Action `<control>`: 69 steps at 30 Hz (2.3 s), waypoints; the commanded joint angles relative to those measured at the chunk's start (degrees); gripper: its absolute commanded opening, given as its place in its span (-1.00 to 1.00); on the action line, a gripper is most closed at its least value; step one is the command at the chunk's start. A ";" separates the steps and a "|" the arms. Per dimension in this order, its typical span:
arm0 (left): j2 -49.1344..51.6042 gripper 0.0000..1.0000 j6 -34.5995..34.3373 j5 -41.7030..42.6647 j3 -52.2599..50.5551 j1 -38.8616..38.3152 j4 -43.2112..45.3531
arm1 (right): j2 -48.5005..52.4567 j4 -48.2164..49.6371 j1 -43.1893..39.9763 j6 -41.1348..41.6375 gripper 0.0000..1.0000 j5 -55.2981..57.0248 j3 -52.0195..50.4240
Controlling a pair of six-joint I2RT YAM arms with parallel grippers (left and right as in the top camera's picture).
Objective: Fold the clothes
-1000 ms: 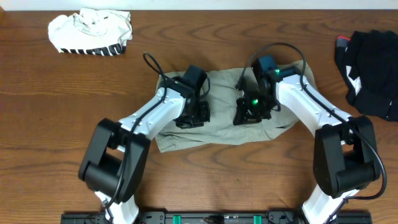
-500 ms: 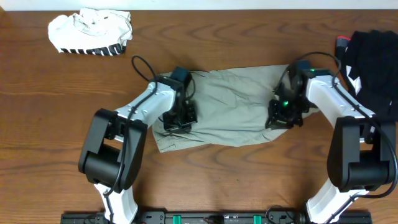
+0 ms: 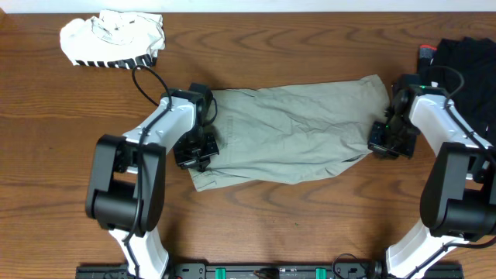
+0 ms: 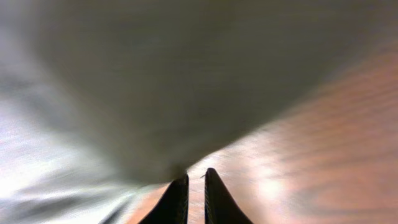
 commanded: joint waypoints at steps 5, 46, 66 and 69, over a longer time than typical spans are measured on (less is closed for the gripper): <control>-15.52 -0.88 0.76 -2.75 2.58 -1.60 0.46 | -8.41 -2.08 1.44 0.68 -0.77 -1.68 7.91; 5.42 -0.88 8.68 6.01 2.45 -1.09 24.13 | 10.36 16.46 7.54 -9.05 -0.51 -5.46 10.58; -8.48 -0.88 12.55 5.99 2.99 2.60 18.12 | 4.24 5.20 -0.35 -1.40 -0.79 0.42 18.75; -12.39 -0.88 11.65 6.05 2.99 2.19 18.62 | -0.13 8.02 2.19 -5.03 -0.65 -10.34 19.41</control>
